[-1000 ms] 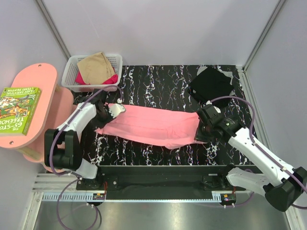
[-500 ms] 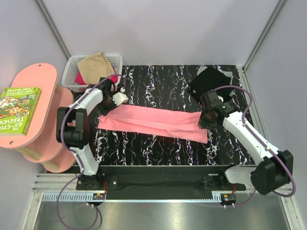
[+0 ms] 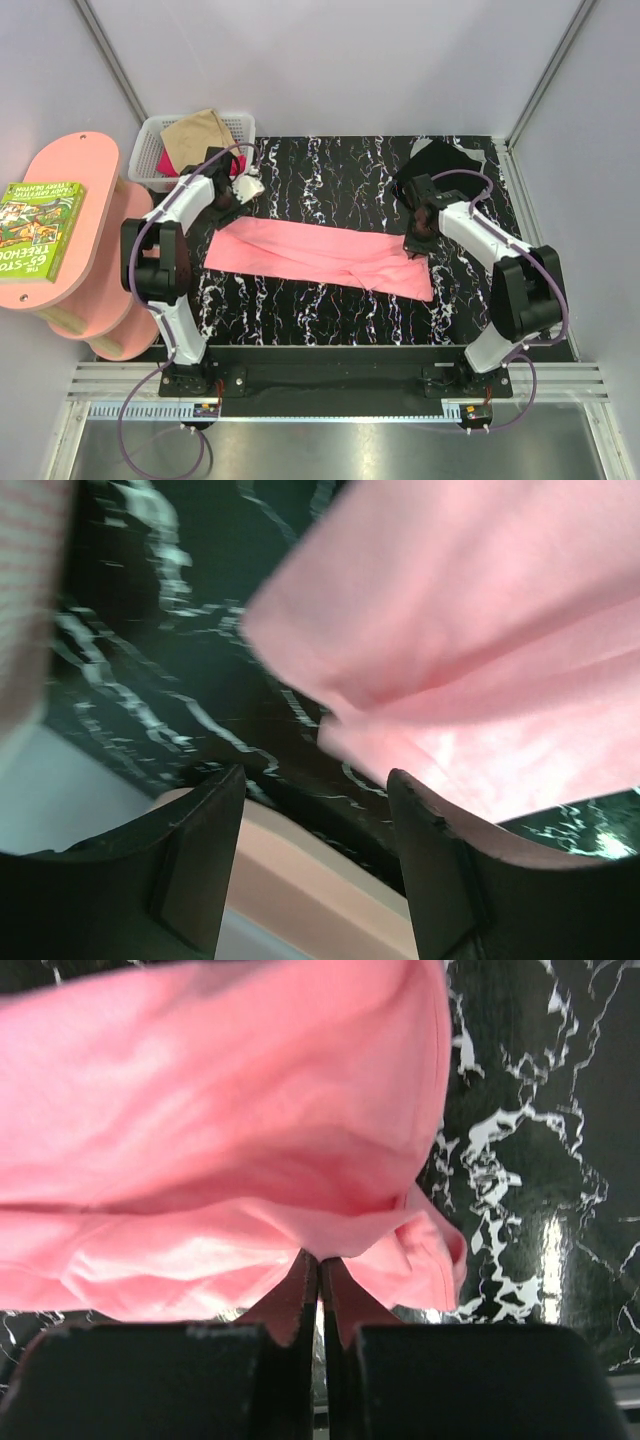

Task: Fold and stack the t-shirts
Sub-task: Fold the tshirt

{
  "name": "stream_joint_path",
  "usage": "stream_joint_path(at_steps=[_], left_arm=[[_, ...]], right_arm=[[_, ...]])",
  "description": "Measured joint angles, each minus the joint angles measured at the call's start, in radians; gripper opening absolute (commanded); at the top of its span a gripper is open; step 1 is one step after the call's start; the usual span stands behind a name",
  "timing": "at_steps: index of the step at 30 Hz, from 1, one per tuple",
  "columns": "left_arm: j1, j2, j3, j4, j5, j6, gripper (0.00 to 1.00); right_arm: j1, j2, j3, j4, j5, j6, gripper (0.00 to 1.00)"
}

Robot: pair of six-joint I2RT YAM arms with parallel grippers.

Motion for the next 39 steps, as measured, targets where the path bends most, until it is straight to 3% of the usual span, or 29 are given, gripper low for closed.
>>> stream_joint_path(at_steps=[9, 15, 19, 26, 31, 39], left_arm=[[-0.037, -0.126, 0.012, 0.018, -0.019, 0.000, 0.64], [-0.175, -0.305, -0.179, 0.048, -0.022, -0.005, 0.62], [-0.254, -0.301, -0.304, 0.043, 0.016, -0.026, 0.60], [-0.202, -0.147, -0.317, 0.048, 0.040, -0.064, 0.58], [-0.160, -0.084, -0.263, 0.063, 0.050, -0.084, 0.57], [-0.138, -0.073, -0.250, 0.071, 0.063, -0.105, 0.57]], right_arm=[[-0.059, 0.131, 0.144, 0.022, 0.002, -0.053, 0.37], [-0.074, 0.145, 0.238, 0.008, 0.024, -0.089, 0.37], [-0.069, 0.079, 0.204, 0.023, -0.033, -0.090, 0.36], [0.085, -0.138, 0.014, 0.024, -0.128, -0.093, 0.32], [0.216, -0.136, -0.002, 0.030, -0.138, -0.122, 0.32], [0.282, -0.023, 0.010, 0.056, -0.143, -0.152, 0.30]])
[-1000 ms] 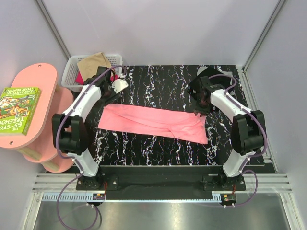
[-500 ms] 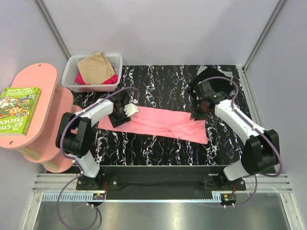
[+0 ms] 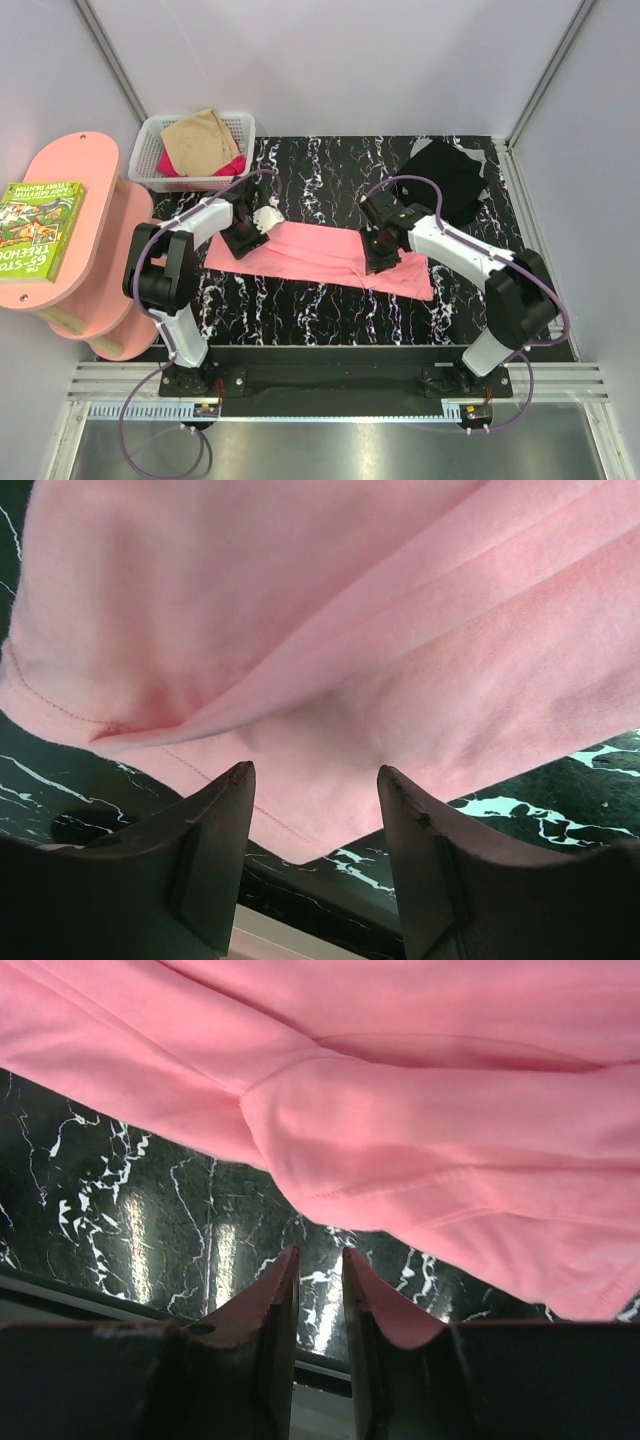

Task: Fold and stack the t-shirts
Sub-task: Fold the tshirt

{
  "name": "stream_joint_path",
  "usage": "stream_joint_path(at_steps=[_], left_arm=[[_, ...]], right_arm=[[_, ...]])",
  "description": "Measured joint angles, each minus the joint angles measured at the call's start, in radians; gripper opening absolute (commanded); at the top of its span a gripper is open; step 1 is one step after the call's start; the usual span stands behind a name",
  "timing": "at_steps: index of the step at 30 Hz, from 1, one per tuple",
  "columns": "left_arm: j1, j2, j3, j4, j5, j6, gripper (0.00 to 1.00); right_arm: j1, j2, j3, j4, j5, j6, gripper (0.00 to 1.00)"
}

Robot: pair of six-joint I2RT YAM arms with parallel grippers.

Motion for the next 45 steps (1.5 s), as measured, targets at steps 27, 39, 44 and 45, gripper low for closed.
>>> stream_joint_path(at_steps=[27, 39, 44, 45], left_arm=[[0.020, -0.032, -0.053, 0.025, 0.020, -0.015, 0.56], [0.045, -0.035, -0.061, 0.032, 0.020, -0.010, 0.55], [0.046, -0.032, -0.063, 0.047, 0.020, -0.011, 0.54], [0.046, -0.028, -0.063, 0.053, 0.020, -0.011, 0.54]], right_arm=[[0.115, 0.331, 0.203, 0.096, -0.013, 0.057, 0.24], [0.115, 0.388, 0.225, 0.099, 0.036, 0.055, 0.22], [0.114, 0.388, 0.229, 0.098, 0.043, 0.054, 0.21], [0.114, 0.388, 0.229, 0.099, 0.045, 0.053, 0.22]])
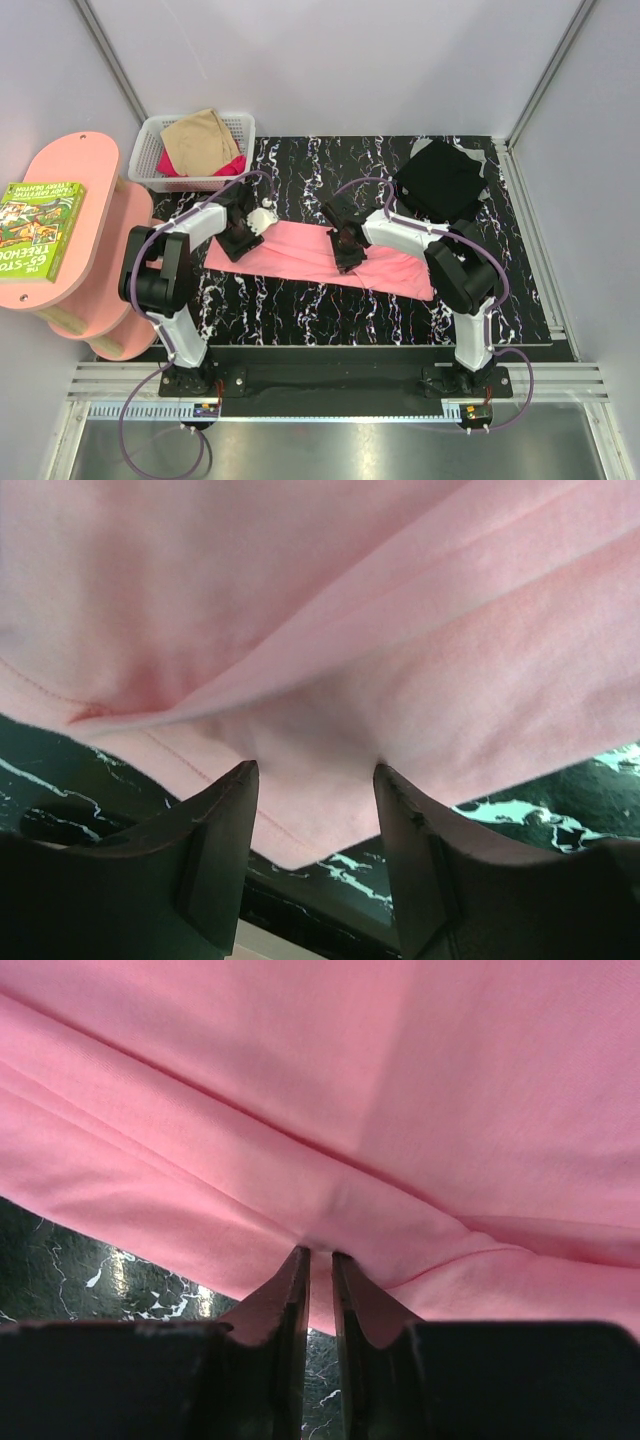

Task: Fold and stack the t-shirts
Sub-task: Fold the tshirt

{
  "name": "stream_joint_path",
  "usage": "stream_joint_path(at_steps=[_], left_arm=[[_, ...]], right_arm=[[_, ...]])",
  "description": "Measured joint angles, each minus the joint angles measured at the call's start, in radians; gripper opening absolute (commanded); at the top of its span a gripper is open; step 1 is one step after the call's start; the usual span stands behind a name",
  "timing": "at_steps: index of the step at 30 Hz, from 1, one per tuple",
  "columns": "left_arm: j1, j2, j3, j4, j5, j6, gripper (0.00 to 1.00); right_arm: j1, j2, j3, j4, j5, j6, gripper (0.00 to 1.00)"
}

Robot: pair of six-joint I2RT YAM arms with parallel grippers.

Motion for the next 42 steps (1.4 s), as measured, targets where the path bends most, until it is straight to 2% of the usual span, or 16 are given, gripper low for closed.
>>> stream_joint_path(at_steps=[18, 29, 34, 35, 38, 42], left_arm=[[0.000, -0.019, -0.067, 0.094, -0.014, 0.019, 0.53], [0.000, -0.029, -0.082, 0.117, -0.026, 0.034, 0.53], [0.000, -0.029, -0.085, 0.124, -0.034, 0.041, 0.53], [0.000, -0.031, -0.086, 0.126, -0.035, 0.042, 0.53], [0.000, -0.034, -0.090, 0.130, -0.036, 0.045, 0.53], [0.000, -0.035, -0.087, 0.124, -0.032, 0.045, 0.53]], right_arm=[[-0.080, 0.009, 0.057, -0.005, 0.020, -0.040, 0.19], [-0.148, 0.147, 0.265, -0.047, 0.021, -0.112, 0.21], [-0.185, 0.200, 0.360, -0.095, 0.029, -0.146, 0.29], [-0.193, 0.201, 0.375, -0.108, 0.033, -0.152, 0.32], [-0.209, 0.178, 0.394, -0.132, 0.053, -0.167, 0.33], [-0.214, 0.039, 0.312, -0.148, 0.054, -0.174, 0.33]])
